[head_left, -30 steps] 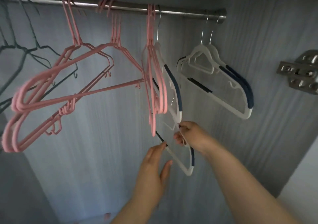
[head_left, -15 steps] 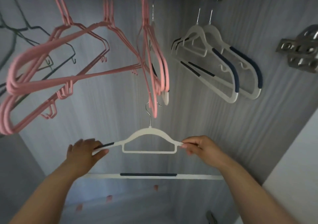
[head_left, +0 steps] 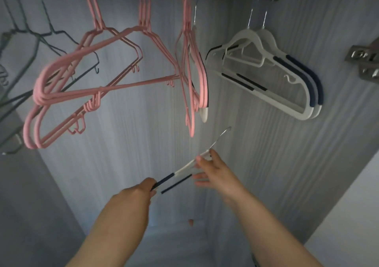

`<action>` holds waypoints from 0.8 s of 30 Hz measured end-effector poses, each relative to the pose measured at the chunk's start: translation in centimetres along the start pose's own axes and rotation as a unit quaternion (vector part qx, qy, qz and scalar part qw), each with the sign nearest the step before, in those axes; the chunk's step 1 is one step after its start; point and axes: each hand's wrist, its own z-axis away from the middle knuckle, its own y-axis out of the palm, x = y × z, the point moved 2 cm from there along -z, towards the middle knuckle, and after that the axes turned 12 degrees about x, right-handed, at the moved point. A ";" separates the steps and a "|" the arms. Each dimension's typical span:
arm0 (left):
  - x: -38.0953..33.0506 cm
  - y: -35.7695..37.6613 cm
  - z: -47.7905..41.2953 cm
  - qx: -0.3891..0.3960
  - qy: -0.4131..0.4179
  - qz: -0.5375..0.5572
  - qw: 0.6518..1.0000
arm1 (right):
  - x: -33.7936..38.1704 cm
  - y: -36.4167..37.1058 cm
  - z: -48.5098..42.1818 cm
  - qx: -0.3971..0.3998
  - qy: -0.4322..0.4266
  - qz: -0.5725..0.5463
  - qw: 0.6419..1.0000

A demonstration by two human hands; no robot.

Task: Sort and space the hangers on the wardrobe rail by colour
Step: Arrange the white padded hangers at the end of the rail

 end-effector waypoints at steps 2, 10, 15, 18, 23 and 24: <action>-1.0 0.6 -0.5 -0.057 0.024 0.015 0.998 | 1.5 -0.8 -0.3 0.001 -0.007 -0.003 1.000; -5.9 4.0 -0.4 -0.101 0.194 0.217 0.951 | 5.2 -2.1 -1.1 -0.021 -0.048 0.029 0.998; -6.9 6.5 -0.5 0.035 0.261 0.294 0.919 | 8.1 -3.9 -1.3 -0.061 -0.110 0.047 0.991; -8.0 7.1 -1.3 0.029 0.268 0.275 0.923 | 9.8 -4.3 -0.7 -0.066 -0.137 0.055 0.987; -10.4 6.2 -3.4 0.003 0.242 0.247 0.938 | 10.5 -4.3 1.2 -0.077 -0.167 0.127 0.975; -10.8 6.2 -3.8 -0.003 0.236 0.233 0.943 | 10.4 -4.2 1.7 -0.071 -0.170 0.150 0.971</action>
